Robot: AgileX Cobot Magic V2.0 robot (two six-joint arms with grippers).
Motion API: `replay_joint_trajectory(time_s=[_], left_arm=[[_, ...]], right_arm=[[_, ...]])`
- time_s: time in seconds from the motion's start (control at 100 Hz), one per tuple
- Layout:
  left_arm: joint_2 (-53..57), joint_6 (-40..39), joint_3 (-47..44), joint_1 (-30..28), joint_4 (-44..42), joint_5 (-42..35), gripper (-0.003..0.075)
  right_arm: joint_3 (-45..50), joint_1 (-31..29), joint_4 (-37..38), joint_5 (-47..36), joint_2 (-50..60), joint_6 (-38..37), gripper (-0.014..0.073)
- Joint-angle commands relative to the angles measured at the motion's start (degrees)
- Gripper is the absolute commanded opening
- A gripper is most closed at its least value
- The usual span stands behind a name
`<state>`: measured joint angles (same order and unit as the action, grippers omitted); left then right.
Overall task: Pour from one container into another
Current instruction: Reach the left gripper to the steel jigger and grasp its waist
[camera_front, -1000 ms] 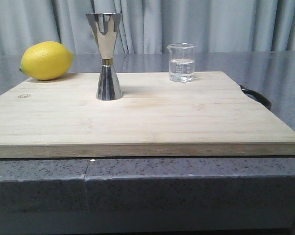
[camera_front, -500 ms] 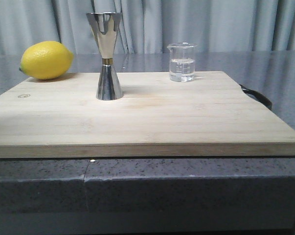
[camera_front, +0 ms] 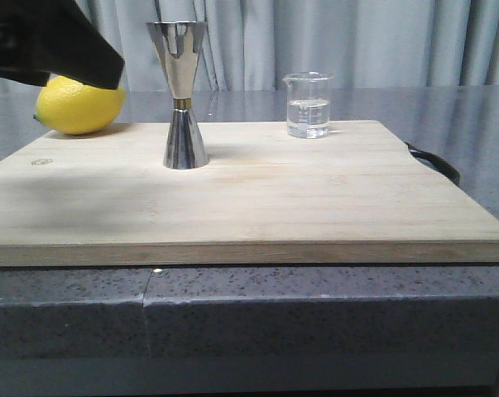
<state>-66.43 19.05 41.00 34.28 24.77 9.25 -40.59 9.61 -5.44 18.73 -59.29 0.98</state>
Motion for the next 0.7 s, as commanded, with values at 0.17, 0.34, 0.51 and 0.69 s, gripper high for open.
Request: replay_joint_trajectory(time_s=[0.17,0.34,0.51,0.69], left_arm=[[-7.11,0.07,1.8,7.26,0.89,-18.15,0.0525],[-11.67,-0.04,1.8,11.04,1.16,-25.43,0.0525],[-14.06,-0.3,1.8,11.61,1.16,-29.88,0.0511],[-16.14,-1.23,1.8,11.61,1.16,-34.38,0.051]], right_arm=[[-2.16,0.16,-0.19,-5.38,0.51,0.52,0.0371],[-2.16,0.16,-0.19,-5.51,0.51,0.52,0.0371],[-2.16,0.16,-0.19,-5.63,0.51,0.52,0.0371],[-2.16,0.16,-0.19,-6.28,0.51,0.52,0.0371]])
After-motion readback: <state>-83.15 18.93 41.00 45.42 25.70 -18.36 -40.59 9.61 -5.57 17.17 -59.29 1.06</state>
